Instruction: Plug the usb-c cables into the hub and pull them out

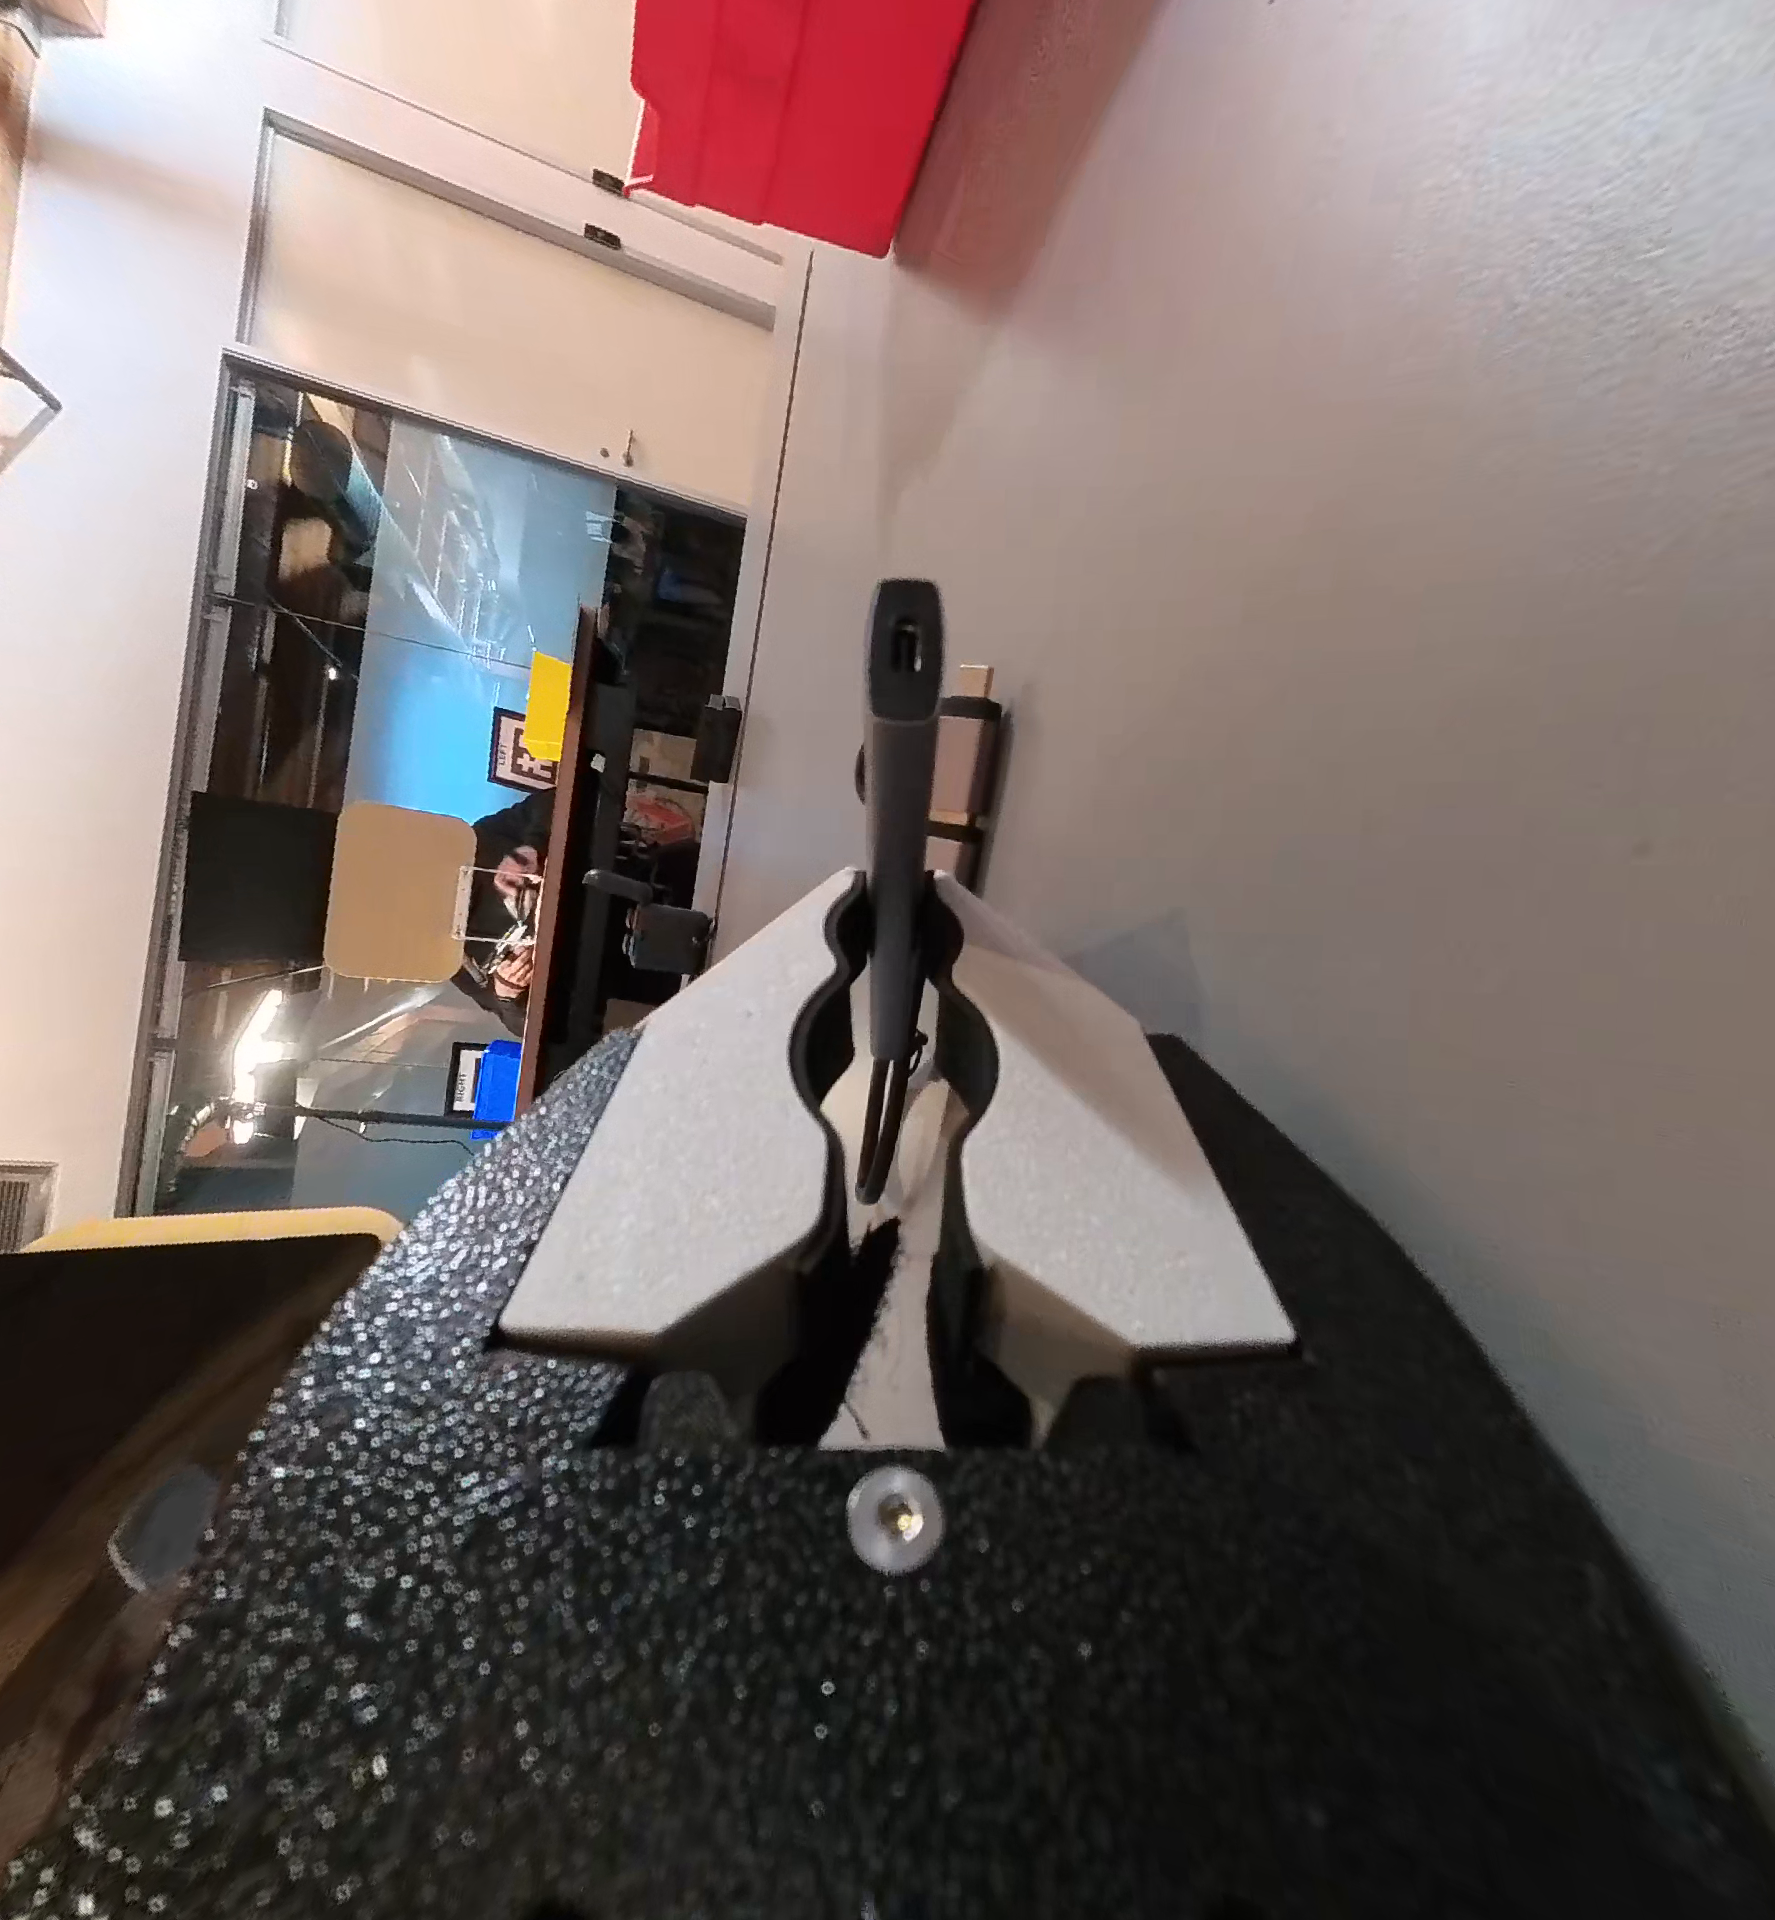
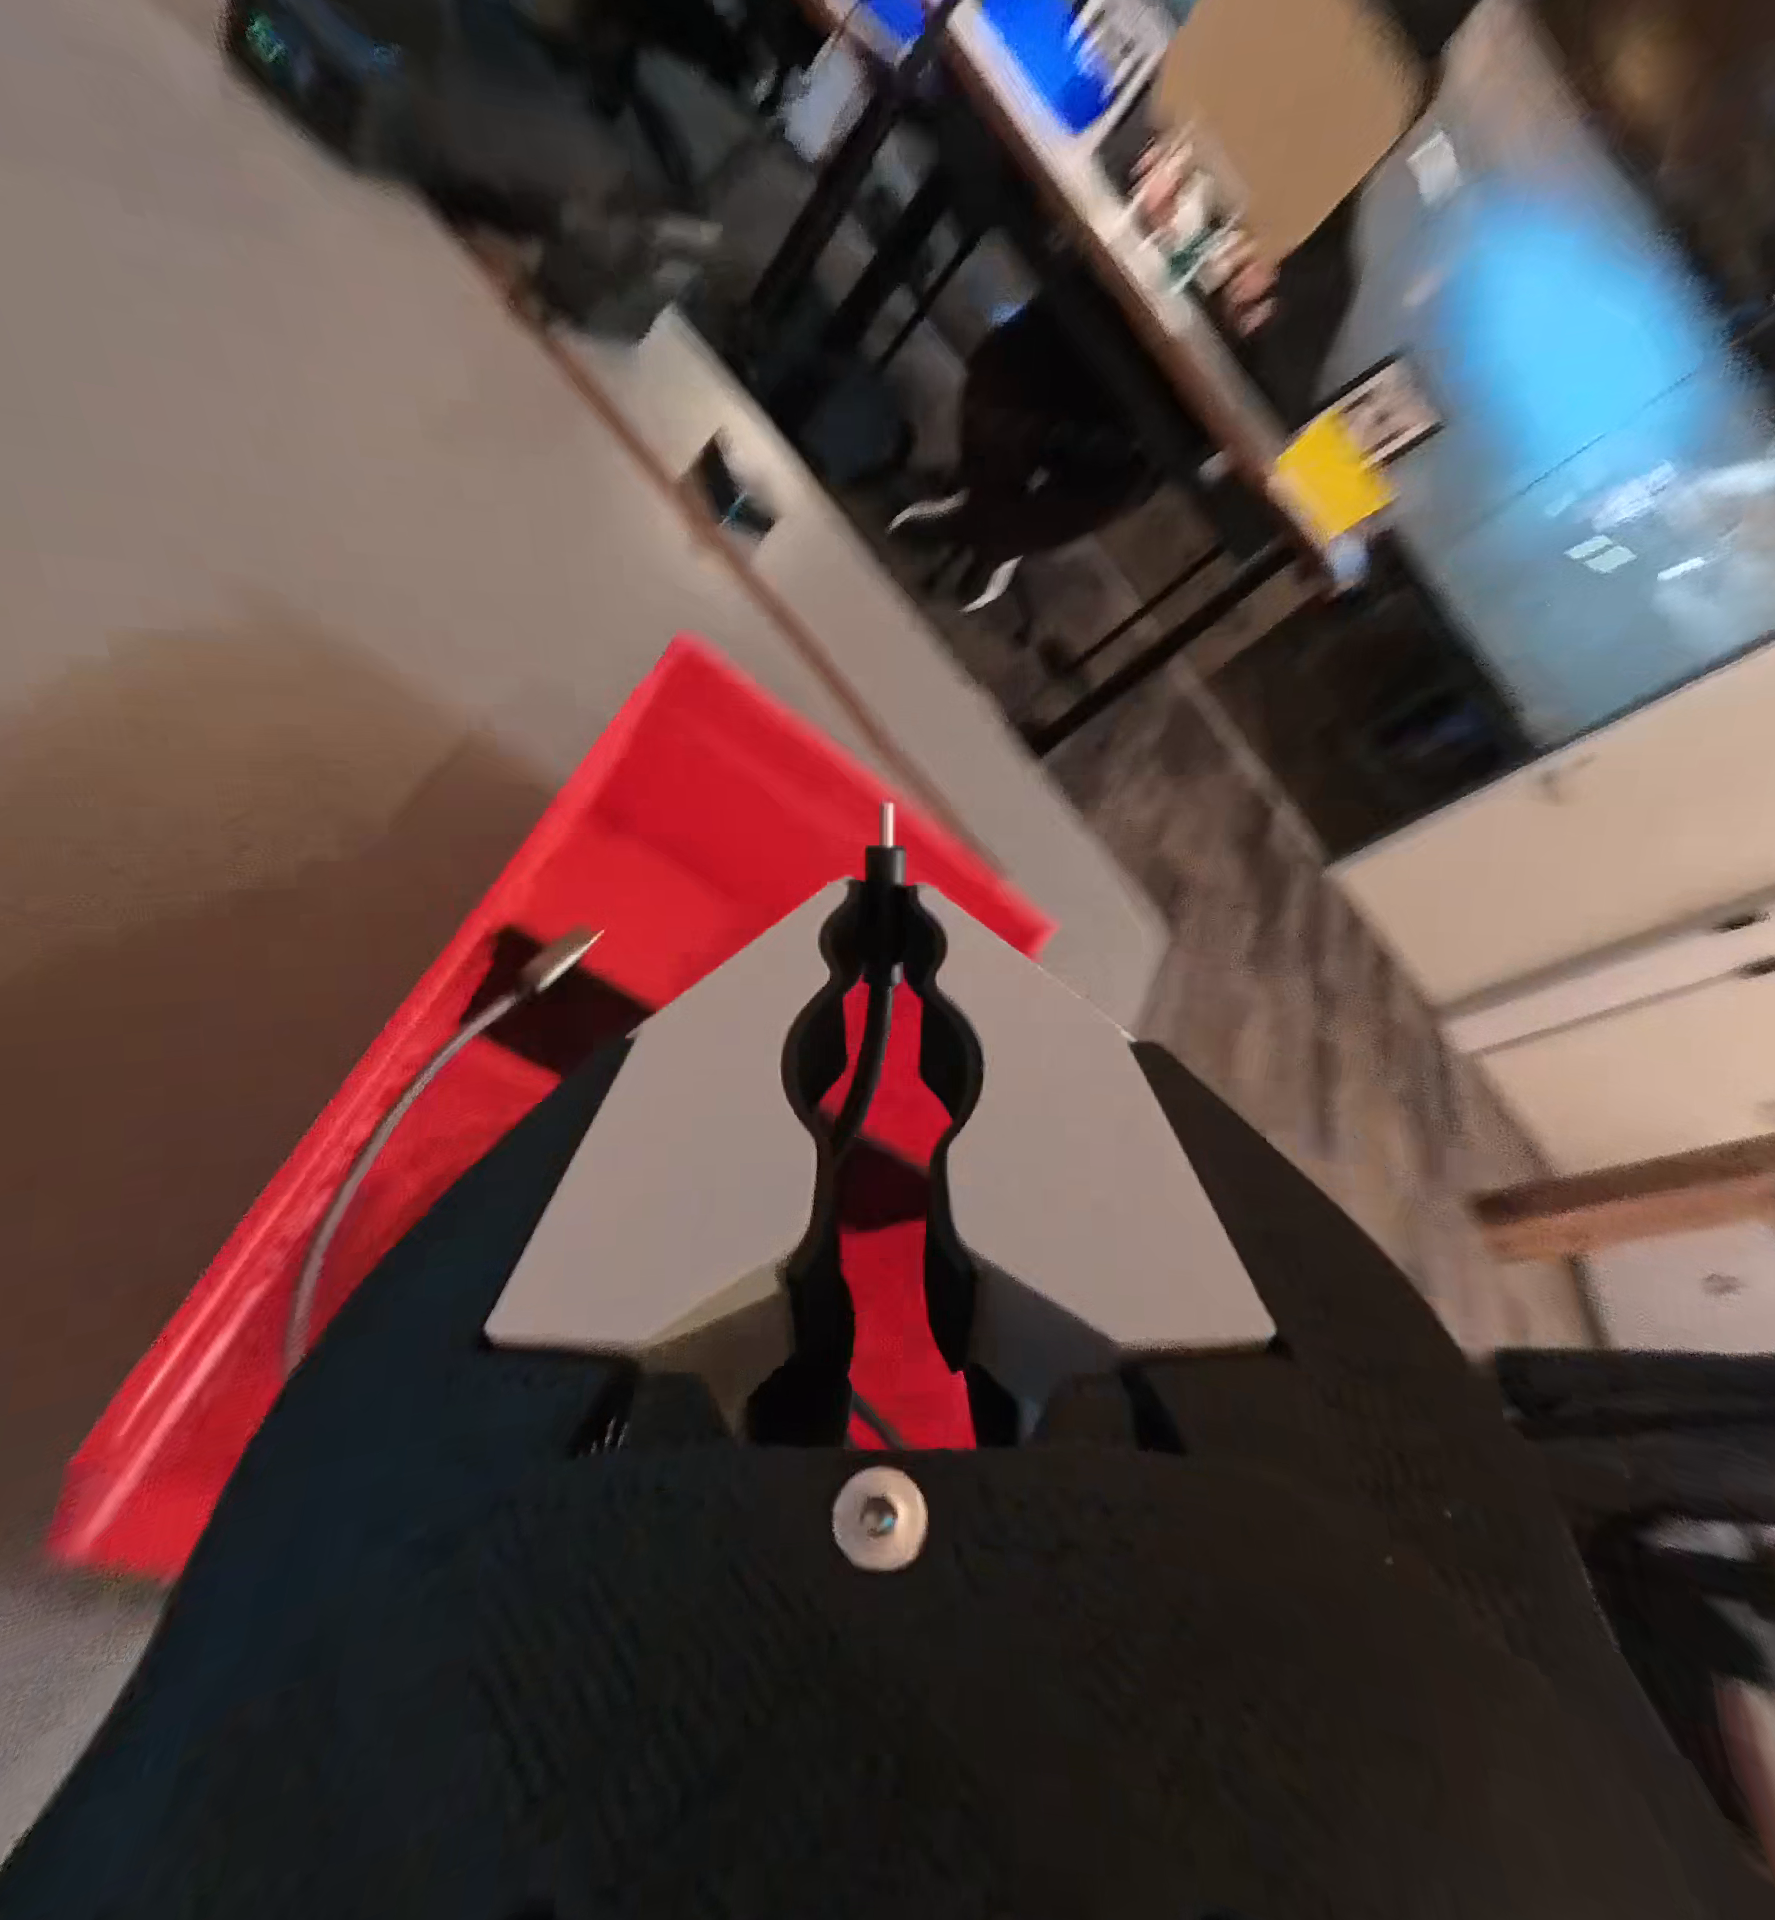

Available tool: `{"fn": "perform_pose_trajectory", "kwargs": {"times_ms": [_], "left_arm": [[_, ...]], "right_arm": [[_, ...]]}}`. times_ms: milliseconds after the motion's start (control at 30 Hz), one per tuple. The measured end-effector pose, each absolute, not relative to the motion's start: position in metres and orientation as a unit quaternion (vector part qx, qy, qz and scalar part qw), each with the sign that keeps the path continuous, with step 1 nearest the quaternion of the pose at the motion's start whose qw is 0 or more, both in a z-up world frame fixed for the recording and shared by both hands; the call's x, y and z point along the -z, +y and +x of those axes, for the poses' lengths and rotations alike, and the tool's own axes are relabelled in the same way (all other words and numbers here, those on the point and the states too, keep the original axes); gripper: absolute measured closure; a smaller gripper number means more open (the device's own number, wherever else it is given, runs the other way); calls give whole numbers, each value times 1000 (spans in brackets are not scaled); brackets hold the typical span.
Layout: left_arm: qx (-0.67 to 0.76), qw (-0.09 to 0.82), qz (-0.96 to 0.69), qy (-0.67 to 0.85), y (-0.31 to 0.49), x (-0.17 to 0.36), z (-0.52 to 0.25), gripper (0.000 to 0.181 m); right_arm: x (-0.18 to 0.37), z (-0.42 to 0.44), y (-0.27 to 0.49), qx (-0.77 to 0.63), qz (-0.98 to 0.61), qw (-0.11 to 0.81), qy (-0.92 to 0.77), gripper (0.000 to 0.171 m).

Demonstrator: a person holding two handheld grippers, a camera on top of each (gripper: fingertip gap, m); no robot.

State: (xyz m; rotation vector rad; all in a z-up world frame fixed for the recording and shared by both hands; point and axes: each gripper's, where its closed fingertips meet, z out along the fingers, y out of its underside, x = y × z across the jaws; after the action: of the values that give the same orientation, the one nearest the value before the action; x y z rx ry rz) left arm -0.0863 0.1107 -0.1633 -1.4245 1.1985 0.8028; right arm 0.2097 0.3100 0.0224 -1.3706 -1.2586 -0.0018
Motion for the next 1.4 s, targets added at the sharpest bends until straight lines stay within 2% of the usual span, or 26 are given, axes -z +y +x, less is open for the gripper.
{"fn": "perform_pose_trajectory", "kwargs": {"times_ms": [133, 200, 233, 267, 333, 533, 600, 700, 800, 933, 1067, 1167, 1267, 1400], "left_arm": [[-340, 526, -594, 506, 111, 164, -86, 174], [-340, 525, -593, 507, 111, 165, -86, 174], [-339, 525, -594, 507, 111, 165, -86, 174], [-337, 526, -595, 505, 111, 165, -86, 174], [-334, 528, -598, 503, 111, 165, -87, 174], [-333, 528, -599, 501, 111, 164, -87, 174], [-328, 532, -603, 497, 111, 163, -87, 174], [-320, 536, -608, 491, 111, 162, -87, 174], [-310, 541, -614, 484, 111, 161, -88, 174], [-298, 548, -618, 479, 110, 159, -87, 174], [-293, 551, -614, 483, 108, 159, -85, 174], [-282, 550, -613, 492, 106, 161, -81, 173], [-276, 575, -604, 478, 105, 152, -79, 172], [-284, 620, -593, 428, 106, 130, -86, 143]], "right_arm": [[59, 218, 305, -83, -668, 466, -574, 166], [80, 219, 306, -73, -679, 438, -585, 163], [89, 220, 306, -57, -683, 424, -592, 156], [96, 220, 305, -46, -690, 406, -598, 140], [91, 221, 307, -20, -702, 402, -588, 119], [9, 218, 309, 108, -642, 539, -535, 104], [-4, 188, 286, 102, -595, 568, -560, 104], [6, 105, 217, -8, -494, 582, -645, 113], [54, 31, 136, -103, -393, 537, -739, 114], [114, -25, 75, -109, -272, 516, -805, 122], [138, -54, 59, -69, -199, 540, -815, 135], [142, -64, 60, -49, -181, 554, -811, 163], [131, -64, 61, -58, -190, 567, -800, 164], [92, -52, 82, -61, -223, 606, -761, 164]]}}
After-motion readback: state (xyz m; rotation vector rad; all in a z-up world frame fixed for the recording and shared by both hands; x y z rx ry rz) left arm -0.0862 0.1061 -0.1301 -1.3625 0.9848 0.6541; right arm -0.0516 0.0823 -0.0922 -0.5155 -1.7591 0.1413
